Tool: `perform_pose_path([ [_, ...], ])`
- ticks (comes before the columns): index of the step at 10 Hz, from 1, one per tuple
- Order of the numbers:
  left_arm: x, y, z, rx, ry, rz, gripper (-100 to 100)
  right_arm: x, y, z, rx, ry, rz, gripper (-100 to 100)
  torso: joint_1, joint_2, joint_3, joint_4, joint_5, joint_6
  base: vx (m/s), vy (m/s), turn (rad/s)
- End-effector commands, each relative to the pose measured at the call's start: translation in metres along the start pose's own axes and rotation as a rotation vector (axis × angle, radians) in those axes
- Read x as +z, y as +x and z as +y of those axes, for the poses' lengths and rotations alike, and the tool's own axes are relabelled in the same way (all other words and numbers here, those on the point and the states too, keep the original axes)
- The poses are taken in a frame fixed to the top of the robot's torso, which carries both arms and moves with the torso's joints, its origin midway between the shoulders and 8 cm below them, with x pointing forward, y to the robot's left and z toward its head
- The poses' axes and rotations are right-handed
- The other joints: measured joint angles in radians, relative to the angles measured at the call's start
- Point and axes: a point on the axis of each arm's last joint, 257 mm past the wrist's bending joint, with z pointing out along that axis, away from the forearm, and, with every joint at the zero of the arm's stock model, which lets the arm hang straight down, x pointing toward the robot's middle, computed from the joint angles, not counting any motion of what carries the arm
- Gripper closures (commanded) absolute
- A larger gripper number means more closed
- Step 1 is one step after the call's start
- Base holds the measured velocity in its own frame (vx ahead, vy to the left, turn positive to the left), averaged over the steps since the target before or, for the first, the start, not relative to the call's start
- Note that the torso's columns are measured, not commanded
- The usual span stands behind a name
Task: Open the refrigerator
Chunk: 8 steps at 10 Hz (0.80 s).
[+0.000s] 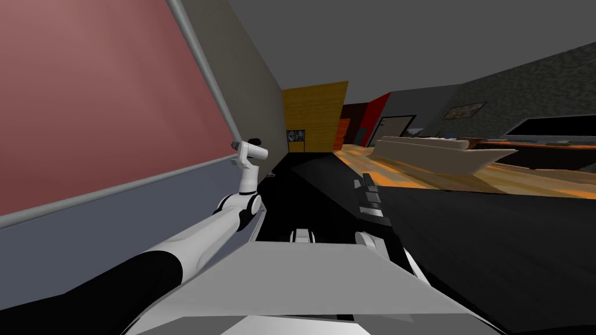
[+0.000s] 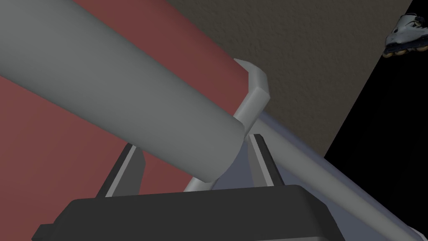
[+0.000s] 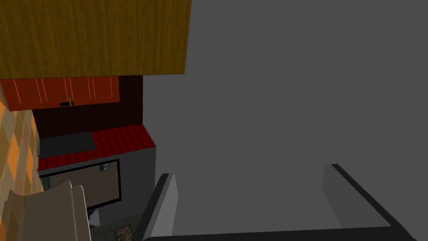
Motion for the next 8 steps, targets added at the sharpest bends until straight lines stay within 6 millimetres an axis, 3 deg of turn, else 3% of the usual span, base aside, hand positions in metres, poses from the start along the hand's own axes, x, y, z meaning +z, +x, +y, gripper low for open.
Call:
perform_pose_path([
  [1,-0.003,0.009,0.009,0.006,-0.049,0.059,100,0.0,0.0,0.0,0.0,0.0,0.0,0,-0.002,-0.002,-0.001,-0.001,0.0,-0.001,0.059,-0.121,0.312],
  [3,-0.004,0.013,0.014,0.005,-0.08,0.087,100,0.0,0.0,0.0,0.0,0.0,0.0,0,-0.002,-0.001,0.0,0.0,0.0,-0.003,0.055,-0.107,0.178],
  [5,-0.008,0.02,0.018,0.009,-0.112,0.138,100,0.0,0.0,0.0,0.0,0.0,0.0,0,-0.004,-0.001,0.0,0.001,0.0,-0.006,0.068,-0.165,0.36],
  [8,-0.007,0.019,0.021,0.007,-0.132,0.146,100,0.0,0.0,0.0,0.0,0.0,0.0,0,-0.003,0.001,0.001,0.002,-0.001,-0.002,0.042,-0.107,0.124],
])
